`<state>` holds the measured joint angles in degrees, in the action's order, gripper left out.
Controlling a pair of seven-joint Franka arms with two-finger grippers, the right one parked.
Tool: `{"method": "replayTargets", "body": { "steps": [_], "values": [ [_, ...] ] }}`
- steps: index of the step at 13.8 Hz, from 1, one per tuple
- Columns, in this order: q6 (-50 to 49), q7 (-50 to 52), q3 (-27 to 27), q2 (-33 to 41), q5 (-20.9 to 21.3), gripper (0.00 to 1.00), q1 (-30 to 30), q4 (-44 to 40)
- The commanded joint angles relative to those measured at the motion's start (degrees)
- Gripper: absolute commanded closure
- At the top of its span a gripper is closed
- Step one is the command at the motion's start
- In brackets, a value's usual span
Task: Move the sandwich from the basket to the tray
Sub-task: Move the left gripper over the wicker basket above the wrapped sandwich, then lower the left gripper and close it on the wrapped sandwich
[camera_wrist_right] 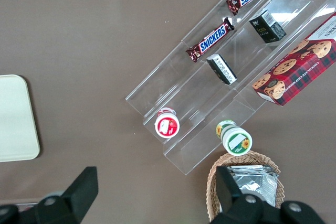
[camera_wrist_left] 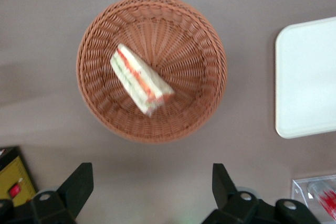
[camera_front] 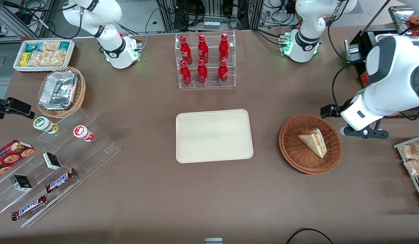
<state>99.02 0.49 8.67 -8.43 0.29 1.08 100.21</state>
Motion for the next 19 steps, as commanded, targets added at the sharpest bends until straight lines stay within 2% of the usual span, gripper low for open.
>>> {"method": "replayTargets", "body": {
  "steps": [1, 3, 10, 13, 19],
  "values": [
    [7.5, -0.7, 0.0, 1.6, 1.7, 0.00, 0.2, 6.9],
    [13.7, -0.2, -0.1, 1.7, 3.0, 0.00, 0.3, 11.5],
    [31.0, 2.8, -1.8, 2.4, 3.0, 0.00, 0.8, 23.4],
    [36.1, 11.3, -2.1, 2.7, 2.9, 0.00, 0.8, 26.5],
    [38.0, 37.3, -1.9, 0.3, 2.3, 0.00, 0.7, 26.3]
  ]
}}
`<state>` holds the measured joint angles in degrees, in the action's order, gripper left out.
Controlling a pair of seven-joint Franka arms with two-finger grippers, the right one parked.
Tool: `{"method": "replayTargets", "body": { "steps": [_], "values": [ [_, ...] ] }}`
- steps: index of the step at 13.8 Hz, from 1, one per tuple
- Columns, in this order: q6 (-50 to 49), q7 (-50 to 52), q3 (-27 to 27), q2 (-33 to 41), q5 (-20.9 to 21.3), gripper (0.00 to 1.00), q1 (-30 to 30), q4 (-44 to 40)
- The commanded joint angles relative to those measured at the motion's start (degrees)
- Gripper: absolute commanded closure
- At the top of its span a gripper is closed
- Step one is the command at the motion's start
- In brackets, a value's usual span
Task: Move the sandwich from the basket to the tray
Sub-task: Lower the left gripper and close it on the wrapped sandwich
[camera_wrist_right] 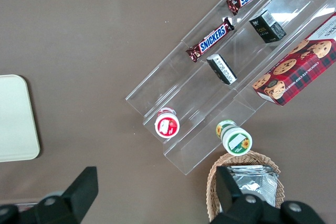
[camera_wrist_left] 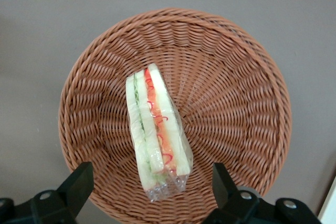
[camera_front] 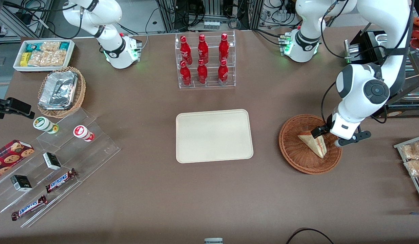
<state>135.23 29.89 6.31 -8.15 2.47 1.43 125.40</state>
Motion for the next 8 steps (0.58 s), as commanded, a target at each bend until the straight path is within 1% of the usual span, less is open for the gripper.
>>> {"method": "replayTargets", "body": {
  "steps": [1, 3, 4, 7, 8],
  "values": [
    [1.8, 11.5, 0.5, -0.7, -0.1, 0.00, 0.2, 1.0],
    [2.5, 15.1, 0.5, -1.7, -1.0, 0.00, 0.2, 0.9],
    [3.0, 17.5, 0.5, -2.2, -3.0, 0.00, 0.3, 0.7],
    [3.1, 18.6, 0.4, -3.7, -5.4, 0.00, 0.3, 0.2],
    [3.1, 18.7, 0.4, -4.1, -6.8, 0.00, 0.3, 0.0]
  ]
}}
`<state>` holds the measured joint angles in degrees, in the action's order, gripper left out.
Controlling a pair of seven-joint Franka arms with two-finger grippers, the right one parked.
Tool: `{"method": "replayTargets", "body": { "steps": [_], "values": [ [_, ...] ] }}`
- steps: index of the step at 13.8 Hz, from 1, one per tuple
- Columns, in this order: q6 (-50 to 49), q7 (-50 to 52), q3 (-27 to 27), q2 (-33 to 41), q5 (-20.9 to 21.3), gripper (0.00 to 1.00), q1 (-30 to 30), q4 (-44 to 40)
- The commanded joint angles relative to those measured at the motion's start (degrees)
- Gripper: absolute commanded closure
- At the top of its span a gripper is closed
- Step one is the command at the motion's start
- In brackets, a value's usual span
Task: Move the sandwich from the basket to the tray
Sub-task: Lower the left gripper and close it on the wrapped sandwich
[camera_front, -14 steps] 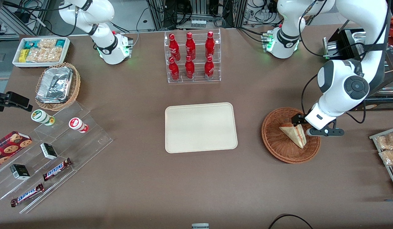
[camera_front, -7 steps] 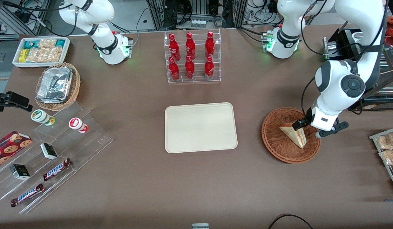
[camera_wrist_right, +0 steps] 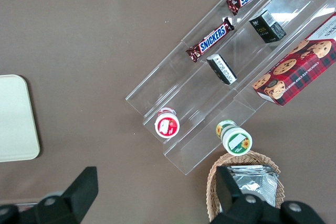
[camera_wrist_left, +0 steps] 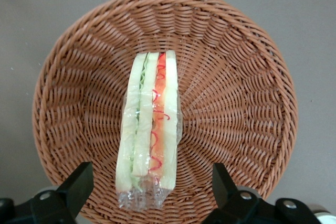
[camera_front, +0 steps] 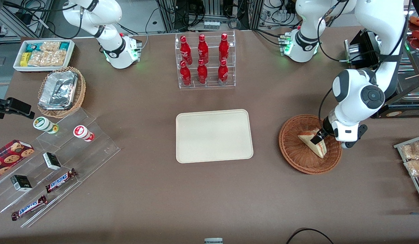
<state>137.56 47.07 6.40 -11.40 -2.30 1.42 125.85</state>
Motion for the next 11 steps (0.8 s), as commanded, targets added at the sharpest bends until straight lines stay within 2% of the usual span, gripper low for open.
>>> {"method": "replayTargets", "body": {
  "steps": [1, 8, 9, 10, 11],
  "values": [
    [1.1, 1.4, 0.3, -1.8, -2.7, 0.00, 0.3, -0.6],
    [4.0, 1.0, 0.1, -5.3, -2.1, 0.00, 0.3, -0.5],
    [4.1, 1.4, 0.1, -5.6, -2.1, 0.10, 0.3, -0.5],
    [4.0, 1.4, 0.1, -5.6, -2.1, 0.45, 0.3, -0.4],
    [3.9, 0.7, 0.1, -5.4, -2.0, 0.92, 0.3, -0.3]
  ]
}}
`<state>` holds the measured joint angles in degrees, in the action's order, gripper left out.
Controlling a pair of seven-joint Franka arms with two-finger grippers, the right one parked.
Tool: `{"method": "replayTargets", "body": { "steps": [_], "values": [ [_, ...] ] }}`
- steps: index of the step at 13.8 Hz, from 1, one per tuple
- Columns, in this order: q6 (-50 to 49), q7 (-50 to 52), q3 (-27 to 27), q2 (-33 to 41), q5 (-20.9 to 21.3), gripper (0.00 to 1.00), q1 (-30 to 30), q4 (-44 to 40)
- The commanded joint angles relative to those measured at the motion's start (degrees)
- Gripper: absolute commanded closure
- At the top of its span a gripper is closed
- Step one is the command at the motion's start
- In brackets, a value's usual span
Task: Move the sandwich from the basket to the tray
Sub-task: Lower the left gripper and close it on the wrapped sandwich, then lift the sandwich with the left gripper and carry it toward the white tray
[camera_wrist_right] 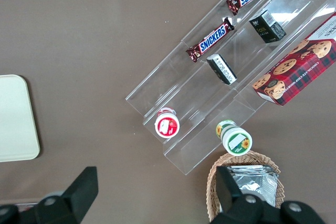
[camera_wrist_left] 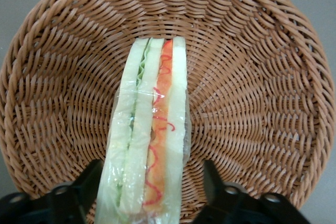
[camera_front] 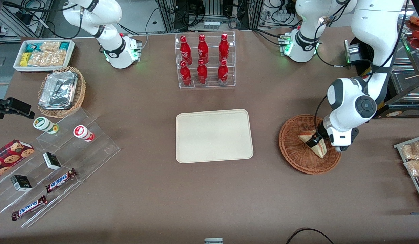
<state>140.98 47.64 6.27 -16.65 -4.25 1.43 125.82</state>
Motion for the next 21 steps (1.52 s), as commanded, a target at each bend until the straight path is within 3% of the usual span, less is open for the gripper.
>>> {"method": "replayTargets", "body": {
  "steps": [1, 6, 10, 16, 21],
  "values": [
    [0.3, -0.3, 0.2, 0.0, 0.2, 1.00, 0.3, -0.2],
    [-4.4, -6.7, 0.2, 2.3, 1.3, 1.00, 0.3, -2.3],
    [-20.2, -12.4, 0.8, 0.4, 2.4, 1.00, -0.9, -16.4],
    [-23.3, -12.6, 0.9, -4.0, 6.2, 1.00, -11.4, -23.0],
    [-23.3, -8.1, 0.9, -13.2, 5.9, 1.00, -21.5, -33.2]
  ]
}}
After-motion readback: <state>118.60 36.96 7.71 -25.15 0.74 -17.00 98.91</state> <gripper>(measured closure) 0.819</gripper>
